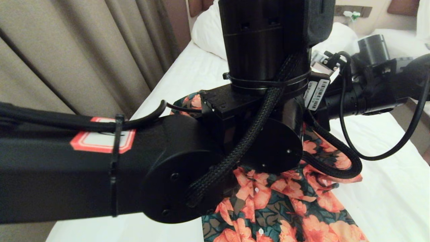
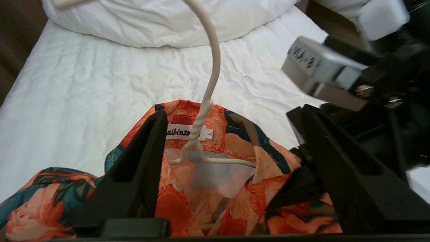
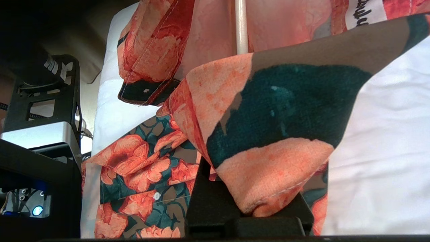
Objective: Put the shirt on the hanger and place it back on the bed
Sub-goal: Take the clothes hanger out of the clothes
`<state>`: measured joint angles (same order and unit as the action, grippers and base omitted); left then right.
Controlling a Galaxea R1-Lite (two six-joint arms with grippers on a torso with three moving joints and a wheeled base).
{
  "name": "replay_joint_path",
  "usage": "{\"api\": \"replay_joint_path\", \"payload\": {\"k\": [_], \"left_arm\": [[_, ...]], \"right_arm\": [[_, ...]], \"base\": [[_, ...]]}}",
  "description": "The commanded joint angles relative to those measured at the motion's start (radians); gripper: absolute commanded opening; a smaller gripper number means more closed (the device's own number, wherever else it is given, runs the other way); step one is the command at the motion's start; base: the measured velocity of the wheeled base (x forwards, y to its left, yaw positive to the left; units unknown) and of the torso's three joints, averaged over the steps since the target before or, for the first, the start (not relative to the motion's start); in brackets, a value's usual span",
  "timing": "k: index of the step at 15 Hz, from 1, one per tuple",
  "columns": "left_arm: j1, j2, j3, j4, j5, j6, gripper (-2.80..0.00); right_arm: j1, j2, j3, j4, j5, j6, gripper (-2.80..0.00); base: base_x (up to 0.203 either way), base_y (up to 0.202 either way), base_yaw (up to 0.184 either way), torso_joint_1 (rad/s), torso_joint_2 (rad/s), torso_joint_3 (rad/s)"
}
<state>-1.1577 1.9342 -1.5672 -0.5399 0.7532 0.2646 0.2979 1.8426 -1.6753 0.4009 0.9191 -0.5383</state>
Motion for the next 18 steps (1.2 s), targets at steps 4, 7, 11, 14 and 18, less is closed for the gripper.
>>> {"api": "replay_joint_path", "payload": {"k": [4,7,11,14,18], "left_arm": [[0.037,0.058,0.043,-0.083,0.003,0.008,0.00],[0.056,0.061,0.037,-0.090,0.000,0.025,0.00],[0.073,0.059,0.014,-0.095,-0.011,0.057,0.00],[0.075,0.062,-0.002,-0.125,-0.011,0.097,-2.80],[0.073,0.063,-0.007,-0.126,-0.011,0.097,-2.80]], "right_arm": [[0.000,-0.006,0.024,0.001,0.006,-0.004,-2.80],[-0.005,-0.008,0.029,0.000,0.006,-0.005,-2.80],[-0.003,-0.009,0.028,-0.007,0.006,-0.005,-2.80],[-0.003,-0.011,0.026,-0.010,0.006,-0.005,-2.80],[-0.004,-0.017,0.023,-0.010,0.006,-0.006,-2.80]], "base": [[0.000,0.000,0.000,0.000,0.00,0.000],[0.000,0.000,0.000,0.000,0.00,0.000],[0.000,0.000,0.000,0.000,0.00,0.000],[0.000,0.000,0.000,0.000,0.00,0.000],[0.000,0.000,0.000,0.000,0.00,0.000]]}}
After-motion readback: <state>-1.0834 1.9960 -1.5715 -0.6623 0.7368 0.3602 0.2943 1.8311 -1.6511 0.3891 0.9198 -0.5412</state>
